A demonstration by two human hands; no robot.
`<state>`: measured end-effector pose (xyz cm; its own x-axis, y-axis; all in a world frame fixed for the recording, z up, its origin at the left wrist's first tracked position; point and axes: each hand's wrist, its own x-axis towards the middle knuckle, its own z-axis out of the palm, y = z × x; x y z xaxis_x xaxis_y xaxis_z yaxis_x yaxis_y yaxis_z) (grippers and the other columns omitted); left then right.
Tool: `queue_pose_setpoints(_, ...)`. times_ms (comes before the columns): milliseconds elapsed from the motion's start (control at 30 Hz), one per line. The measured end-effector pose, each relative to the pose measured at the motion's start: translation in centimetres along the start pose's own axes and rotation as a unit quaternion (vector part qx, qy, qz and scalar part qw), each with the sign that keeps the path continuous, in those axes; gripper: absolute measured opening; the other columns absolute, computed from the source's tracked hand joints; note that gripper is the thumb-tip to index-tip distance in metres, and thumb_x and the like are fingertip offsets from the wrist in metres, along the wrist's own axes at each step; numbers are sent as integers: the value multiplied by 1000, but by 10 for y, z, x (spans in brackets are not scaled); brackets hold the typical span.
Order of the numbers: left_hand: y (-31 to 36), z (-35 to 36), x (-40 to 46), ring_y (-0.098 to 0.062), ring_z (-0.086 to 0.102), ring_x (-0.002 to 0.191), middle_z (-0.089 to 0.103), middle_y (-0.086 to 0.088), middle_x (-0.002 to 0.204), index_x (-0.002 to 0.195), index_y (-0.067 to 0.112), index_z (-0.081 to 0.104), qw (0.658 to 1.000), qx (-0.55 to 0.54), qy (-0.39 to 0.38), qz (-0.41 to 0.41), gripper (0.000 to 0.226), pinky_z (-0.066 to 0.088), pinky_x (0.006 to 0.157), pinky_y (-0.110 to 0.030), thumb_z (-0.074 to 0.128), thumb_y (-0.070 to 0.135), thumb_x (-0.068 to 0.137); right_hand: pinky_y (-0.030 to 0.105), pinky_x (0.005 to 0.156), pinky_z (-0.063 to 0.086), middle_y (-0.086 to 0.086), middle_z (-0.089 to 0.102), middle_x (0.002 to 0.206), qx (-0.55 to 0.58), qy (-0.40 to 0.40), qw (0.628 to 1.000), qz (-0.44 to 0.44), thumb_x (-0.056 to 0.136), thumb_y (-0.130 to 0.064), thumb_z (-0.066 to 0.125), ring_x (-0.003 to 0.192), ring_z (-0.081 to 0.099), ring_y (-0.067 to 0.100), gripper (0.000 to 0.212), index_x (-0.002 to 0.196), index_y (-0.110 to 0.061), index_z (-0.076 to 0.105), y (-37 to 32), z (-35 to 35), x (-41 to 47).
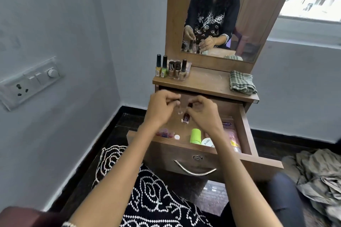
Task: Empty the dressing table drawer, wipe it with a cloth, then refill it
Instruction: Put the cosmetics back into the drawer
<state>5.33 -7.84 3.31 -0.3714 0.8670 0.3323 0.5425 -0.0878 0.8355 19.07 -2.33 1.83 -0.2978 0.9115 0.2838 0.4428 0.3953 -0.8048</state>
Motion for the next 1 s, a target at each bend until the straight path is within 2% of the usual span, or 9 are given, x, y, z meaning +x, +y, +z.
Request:
queue_pose_setpoints(200, -9, 26, -34, 2, 62, 78, 65, 1, 96, 97, 8, 73, 999, -53, -6, -5, 18, 50, 77, -8, 66, 1, 82, 30, 71, 54, -3, 65, 81, -7, 1, 999, 38, 75, -12, 67, 70, 63, 14, 15, 87, -21, 68, 15, -8, -25)
queue_pose_setpoints(267, -14, 29, -36, 4, 62, 77, 66, 1, 96, 96, 9, 73, 999, -47, -11, -4, 18, 51, 77, -9, 67, 1, 81, 27, 70, 52, -3, 65, 84, -12, -6, 999, 44, 75, -13, 67, 73, 64, 16, 15, 87, -22, 67, 18, -7, -30)
queue_pose_setpoints(367, -17, 30, -36, 4, 62, 77, 63, 7, 92, 95, 10, 74, 999, -30, -16, 4, 17, 52, 75, -11, 68, 2, 81, 14, 69, 47, -9, 61, 84, -32, -11, 999, 35, 77, -12, 66, 76, 61, 8, 15, 90, -20, 67, 20, -5, -33)
queue_pose_setpoints(467, -21, 31, -37, 1, 65, 79, 62, 11, 90, 94, 12, 75, 999, -13, -33, -8, 17, 57, 72, -23, 69, 3, 81, 13, 70, 47, -15, 56, 81, -35, -22, 999, 33, 78, -10, 66, 77, 61, 8, 17, 94, -17, 68, 18, -4, -35)
queue_pose_setpoints(567, -22, 32, -38, -8, 67, 87, 66, 6, 93, 93, 12, 75, 999, 8, -46, -22, 18, 58, 76, -27, 70, 2, 79, 3, 60, 37, -16, 55, 77, -54, -23, 998, 37, 76, -13, 68, 73, 59, 7, 15, 91, -16, 68, 15, -6, -40)
queue_pose_setpoints(667, -21, 32, -38, -8, 67, 91, 70, 2, 98, 95, 13, 73, 995, 7, -77, -64, 19, 58, 70, -26, 69, 3, 80, 0, 56, 36, -15, 57, 73, -66, -30, 997, 34, 75, -16, 70, 67, 54, -2, 11, 86, -15, 68, 14, -7, -43)
queue_pose_setpoints(733, -21, 31, -37, -9, 67, 91, 72, -1, 98, 95, 13, 72, 991, 6, -106, -86, 20, 57, 70, -27, 70, 2, 79, 1, 56, 37, -13, 58, 72, -72, -42, 996, 38, 74, -16, 71, 66, 53, -5, 11, 85, -15, 68, 13, -8, -43)
queue_pose_setpoints(833, -18, 28, -36, -9, 68, 85, 73, -4, 94, 93, 12, 73, 986, 31, -138, -92, 21, 55, 79, -24, 74, 3, 75, 5, 55, 37, -6, 63, 76, -86, -55, 993, 52, 71, -18, 73, 70, 56, 2, 15, 85, -15, 69, 14, -8, -43)
queue_pose_setpoints(1000, -12, 24, -35, -6, 62, 79, 72, -1, 94, 94, 14, 74, 977, 93, -163, -101, 21, 47, 69, -15, 76, 8, 74, 8, 53, 36, -1, 67, 82, -112, -91, 987, 65, 69, -22, 78, 74, 57, 7, 21, 88, -16, 71, 12, -9, -43)
